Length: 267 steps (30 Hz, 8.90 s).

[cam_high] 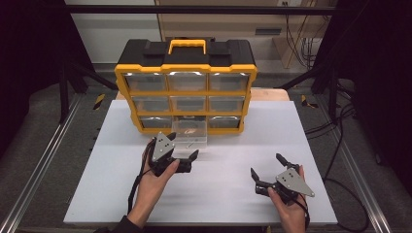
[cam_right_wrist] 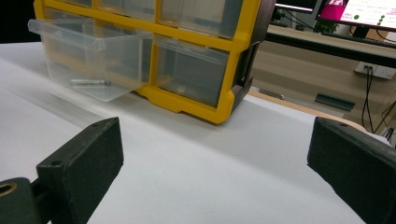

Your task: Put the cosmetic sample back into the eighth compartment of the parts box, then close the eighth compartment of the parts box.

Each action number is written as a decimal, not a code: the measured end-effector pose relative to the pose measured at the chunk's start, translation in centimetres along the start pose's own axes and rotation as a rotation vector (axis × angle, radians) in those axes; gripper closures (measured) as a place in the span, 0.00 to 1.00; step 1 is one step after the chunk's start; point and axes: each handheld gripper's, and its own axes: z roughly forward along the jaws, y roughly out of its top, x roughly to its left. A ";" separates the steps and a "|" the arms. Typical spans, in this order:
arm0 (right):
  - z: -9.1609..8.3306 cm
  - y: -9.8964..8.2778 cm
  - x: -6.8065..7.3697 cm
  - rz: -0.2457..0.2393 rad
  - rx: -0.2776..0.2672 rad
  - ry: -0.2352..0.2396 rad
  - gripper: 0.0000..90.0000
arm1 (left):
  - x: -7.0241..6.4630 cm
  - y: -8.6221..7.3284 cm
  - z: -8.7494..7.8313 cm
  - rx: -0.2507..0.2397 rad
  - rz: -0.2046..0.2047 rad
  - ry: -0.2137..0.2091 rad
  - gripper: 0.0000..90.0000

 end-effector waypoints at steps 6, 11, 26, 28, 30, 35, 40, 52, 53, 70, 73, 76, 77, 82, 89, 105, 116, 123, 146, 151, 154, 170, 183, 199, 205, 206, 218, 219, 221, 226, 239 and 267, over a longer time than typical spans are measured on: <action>-0.1 0.1 0.1 -0.007 0.000 0.002 0.04 | 0.0 -0.6 -0.4 0.000 -0.009 -0.001 0.05; 0.0 0.1 0.2 -0.006 0.001 0.003 0.04 | -0.3 -0.9 -0.6 0.008 -0.008 -0.007 0.05; 0.0 0.1 0.2 -0.004 0.001 -0.003 0.04 | -1.1 -1.8 -1.1 0.085 -0.005 0.003 0.16; 0.0 0.1 0.2 -0.004 0.000 -0.003 0.04 | -1.3 -1.9 -1.1 0.090 -0.003 0.000 0.18; 0.0 0.1 0.2 -0.005 0.001 -0.002 0.04 | -1.3 -2.0 -1.0 0.096 -0.004 -0.003 0.22; 0.0 0.1 0.1 -0.005 -0.001 -0.003 0.04 | -1.6 -2.0 -0.9 0.102 0.013 -0.015 0.27; -0.1 0.1 0.2 -0.006 -0.002 -0.003 0.04 | -2.0 -2.1 -0.9 0.105 0.009 -0.021 0.32; -0.1 0.1 0.1 -0.006 -0.003 -0.004 0.04 | -1.8 -2.4 -0.3 0.121 0.003 -0.037 0.64; -0.1 0.1 0.1 -0.005 -0.004 -0.003 0.04 | -1.8 -2.4 -0.3 0.121 0.002 -0.040 0.67; -0.2 0.2 0.0 0.002 -0.014 -0.003 0.04 | -1.6 -2.4 0.3 0.145 -0.020 -0.040 0.96; -0.2 0.2 0.0 0.005 -0.018 -0.003 0.04 | -1.5 -2.4 0.5 0.153 -0.020 -0.035 0.97; -0.2 0.1 0.0 0.007 -0.019 -0.002 0.04 | -1.4 -2.6 0.9 0.168 -0.024 -0.031 0.98; -0.2 0.1 0.0 0.007 -0.019 -0.001 0.04 | -1.3 -2.7 1.0 0.175 -0.026 -0.030 0.98; -0.1 0.1 0.0 0.008 -0.019 0.003 0.04 | -0.8 -3.0 1.5 0.197 -0.034 -0.013 0.99; -0.1 0.1 0.0 0.015 -0.022 0.003 0.04 | -0.5 -3.2 2.0 0.203 -0.041 0.012 0.99; -0.1 0.1 0.0 0.013 -0.020 0.009 0.04 | 0.8 -3.7 4.4 0.224 -0.052 0.055 0.99; -0.1 0.1 0.1 0.010 -0.017 0.011 0.04 | 0.9 -3.5 5.0 0.229 -0.046 0.059 0.99; -0.2 0.2 0.1 0.008 -0.020 0.005 0.04 | 1.0 -3.5 5.0 0.227 -0.035 0.070 0.99; -0.1 0.1 0.1 0.005 -0.017 0.016 0.04 | 1.8 -2.5 5.4 0.255 -0.012 0.076 1.00; 0.0 0.1 0.2 0.003 -0.015 0.015 0.04 | 1.7 -2.6 5.4 0.265 -0.004 0.076 1.00; 0.0 0.1 0.0 0.003 -0.011 0.015 0.05 | 1.8 -2.5 5.4 0.262 -0.009 0.073 1.00; 0.4 0.0 0.0 0.000 0.002 0.016 0.05 | 2.2 -2.5 6.1 0.271 -0.012 0.060 1.00; 0.2 0.1 0.0 0.007 -0.009 0.011 0.05 | 2.3 -2.0 5.9 0.281 -0.001 0.067 1.00; 0.0 0.2 -0.1 0.014 -0.014 0.006 0.05 | 2.6 -1.5 6.3 0.288 0.014 0.073 1.00; 0.1 0.1 -0.2 0.017 -0.016 0.008 0.04 | 2.5 -1.4 6.5 0.287 0.014 0.073 1.00; 0.0 0.1 -0.2 0.017 -0.016 0.008 0.04 | 2.5 -1.4 6.5 0.288 0.016 0.073 1.00; 0.1 0.1 -0.2 0.020 -0.015 0.010 0.05 | 2.7 -1.2 7.2 0.295 0.024 0.071 1.00; 0.0 0.1 -0.2 0.021 -0.015 0.010 0.05 | 2.7 -1.1 7.3 0.295 0.024 0.070 1.00; 0.0 0.1 -0.2 0.025 -0.017 0.013 0.04 | 2.7 -1.1 7.5 0.295 0.026 0.070 1.00; 0.1 0.1 -0.2 0.024 -0.017 0.013 0.05 | 2.9 -1.0 7.8 0.296 0.031 0.073 1.00; -0.1 0.2 -0.2 0.023 -0.022 0.013 0.05 | 3.2 -0.7 8.0 0.294 0.022 0.079 1.00; -0.1 0.3 -0.1 0.025 -0.025 0.012 0.04 | 3.9 -0.5 9.1 0.310 0.018 0.089 1.00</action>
